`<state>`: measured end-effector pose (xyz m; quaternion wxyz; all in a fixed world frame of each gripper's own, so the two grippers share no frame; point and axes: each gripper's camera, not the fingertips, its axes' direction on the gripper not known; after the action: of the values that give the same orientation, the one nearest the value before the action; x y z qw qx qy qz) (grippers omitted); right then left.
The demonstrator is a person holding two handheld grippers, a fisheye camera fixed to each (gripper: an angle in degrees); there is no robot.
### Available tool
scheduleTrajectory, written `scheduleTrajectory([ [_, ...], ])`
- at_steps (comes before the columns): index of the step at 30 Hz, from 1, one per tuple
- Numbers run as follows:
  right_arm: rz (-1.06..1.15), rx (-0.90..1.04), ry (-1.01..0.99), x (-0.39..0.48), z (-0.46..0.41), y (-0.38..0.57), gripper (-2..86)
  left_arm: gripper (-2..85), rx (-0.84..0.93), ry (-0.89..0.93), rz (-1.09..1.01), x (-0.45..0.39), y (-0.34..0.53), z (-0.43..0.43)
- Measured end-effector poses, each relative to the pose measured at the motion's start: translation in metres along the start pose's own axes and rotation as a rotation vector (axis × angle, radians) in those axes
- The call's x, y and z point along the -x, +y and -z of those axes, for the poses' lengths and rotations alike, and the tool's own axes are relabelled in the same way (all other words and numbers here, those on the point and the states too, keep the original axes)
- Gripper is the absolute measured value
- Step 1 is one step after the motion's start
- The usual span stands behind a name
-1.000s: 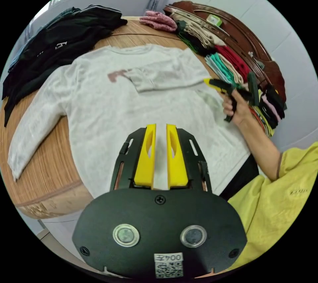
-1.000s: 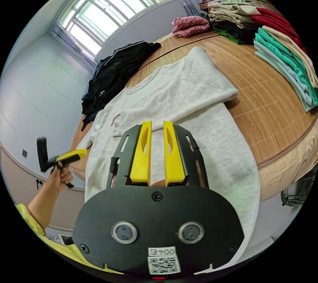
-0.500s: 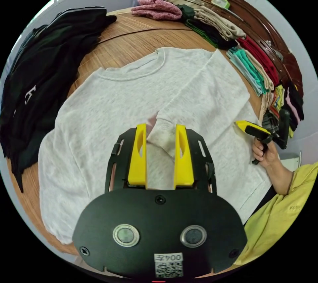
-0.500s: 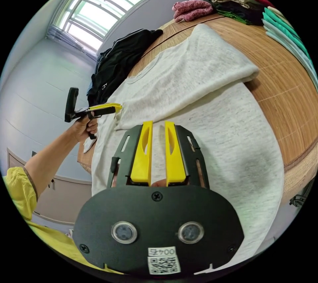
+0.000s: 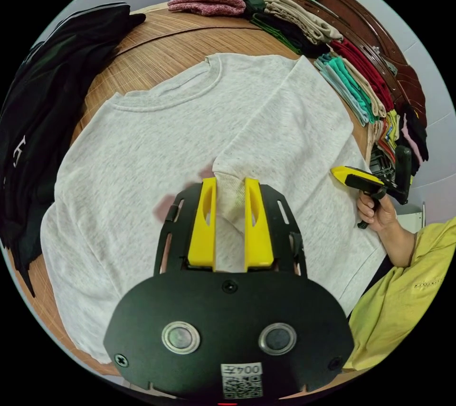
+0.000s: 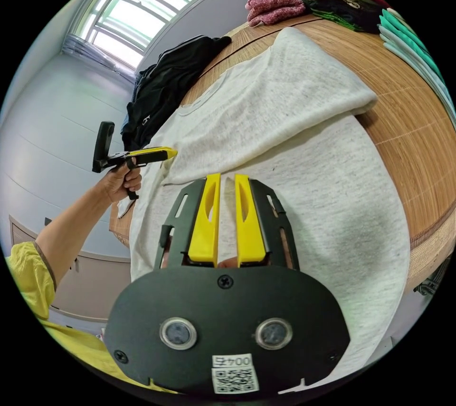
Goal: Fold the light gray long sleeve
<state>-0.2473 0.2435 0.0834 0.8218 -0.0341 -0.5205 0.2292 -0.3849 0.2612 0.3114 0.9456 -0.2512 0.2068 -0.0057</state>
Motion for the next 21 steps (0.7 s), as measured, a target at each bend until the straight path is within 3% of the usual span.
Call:
scheduleTrajectory([
  [7, 0.008, 0.008, 0.012, -0.009, -0.001, -0.003, 6.0, 3.1, -0.039, 0.036, 0.019, -0.008, -0.031, 0.053],
  [16, 0.009, 0.012, 0.015, -0.022, 0.0, -0.006, 5.9, 2.3, -0.052, 0.003, 0.049, -0.031, -0.083, 0.18],
  [21, 0.004, 0.013, 0.016, -0.03, 0.002, -0.008, 5.3, 2.4, -0.016, 0.024, 0.132, -0.004, -0.088, 0.216],
])
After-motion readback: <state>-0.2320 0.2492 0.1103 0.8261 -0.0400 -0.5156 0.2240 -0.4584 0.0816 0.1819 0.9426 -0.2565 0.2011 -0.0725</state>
